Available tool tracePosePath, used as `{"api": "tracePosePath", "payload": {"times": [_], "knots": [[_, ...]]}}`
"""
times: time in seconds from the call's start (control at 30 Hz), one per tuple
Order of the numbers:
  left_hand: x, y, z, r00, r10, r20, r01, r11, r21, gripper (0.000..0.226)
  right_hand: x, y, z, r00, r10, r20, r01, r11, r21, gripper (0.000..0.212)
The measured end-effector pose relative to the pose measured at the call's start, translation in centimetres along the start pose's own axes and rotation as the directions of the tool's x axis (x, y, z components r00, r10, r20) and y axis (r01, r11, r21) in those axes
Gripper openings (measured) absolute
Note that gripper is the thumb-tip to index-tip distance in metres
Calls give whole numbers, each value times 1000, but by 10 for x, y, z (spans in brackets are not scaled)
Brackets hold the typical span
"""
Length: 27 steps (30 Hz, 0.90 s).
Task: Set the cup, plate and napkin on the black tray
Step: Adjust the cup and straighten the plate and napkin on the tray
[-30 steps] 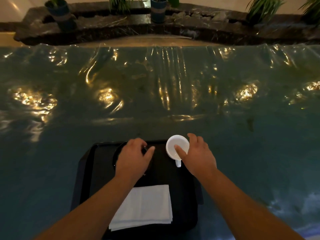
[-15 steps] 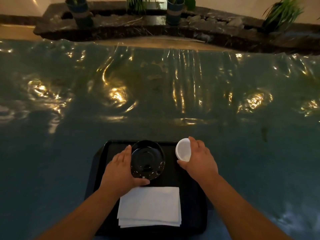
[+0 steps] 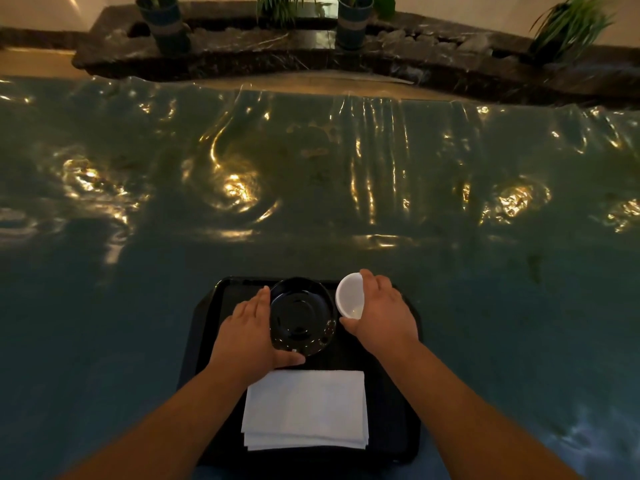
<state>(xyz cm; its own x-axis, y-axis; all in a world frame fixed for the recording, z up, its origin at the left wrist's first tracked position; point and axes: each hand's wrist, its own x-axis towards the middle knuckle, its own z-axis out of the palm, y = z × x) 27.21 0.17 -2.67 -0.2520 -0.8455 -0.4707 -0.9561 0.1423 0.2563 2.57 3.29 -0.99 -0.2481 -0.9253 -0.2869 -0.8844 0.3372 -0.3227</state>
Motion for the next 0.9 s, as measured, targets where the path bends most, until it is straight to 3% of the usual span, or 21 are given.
{"api": "tracePosePath", "payload": {"times": [0.1, 0.17, 0.27, 0.33, 0.43, 0.6, 0.9], "knots": [[-2, -3, 1, 1000, 21, -4, -21, 999, -26, 146, -1, 2, -2, 999, -8, 41, 8, 1000, 14, 106], [-7, -8, 4, 999, 34, -21, -37, 987, -154, 140, -8, 7, -3, 999, 14, 44, -16, 998, 55, 114], [-25, -25, 13, 974, 27, -225, -98, 947, -307, 109, -37, 17, -1, 979, -77, -191, 98, 990, 105, 93], [-41, -38, 25, 910, 135, -391, -224, 956, -191, 73, -65, 25, 10, 912, -249, -325, 293, 952, 93, 67], [-65, -56, 54, 846, 343, -409, -391, 920, -38, 46, -102, 41, 44, 849, -472, -239, 487, 873, 8, 53], [-81, -78, 95, 858, 438, -269, -425, 899, 110, 54, -127, 67, 91, 856, -517, 19, 516, 850, -105, 58], [-85, -68, 83, 895, 407, -181, -382, 911, 158, 55, -128, 71, 98, 847, -532, 25, 527, 830, -181, 55]]}}
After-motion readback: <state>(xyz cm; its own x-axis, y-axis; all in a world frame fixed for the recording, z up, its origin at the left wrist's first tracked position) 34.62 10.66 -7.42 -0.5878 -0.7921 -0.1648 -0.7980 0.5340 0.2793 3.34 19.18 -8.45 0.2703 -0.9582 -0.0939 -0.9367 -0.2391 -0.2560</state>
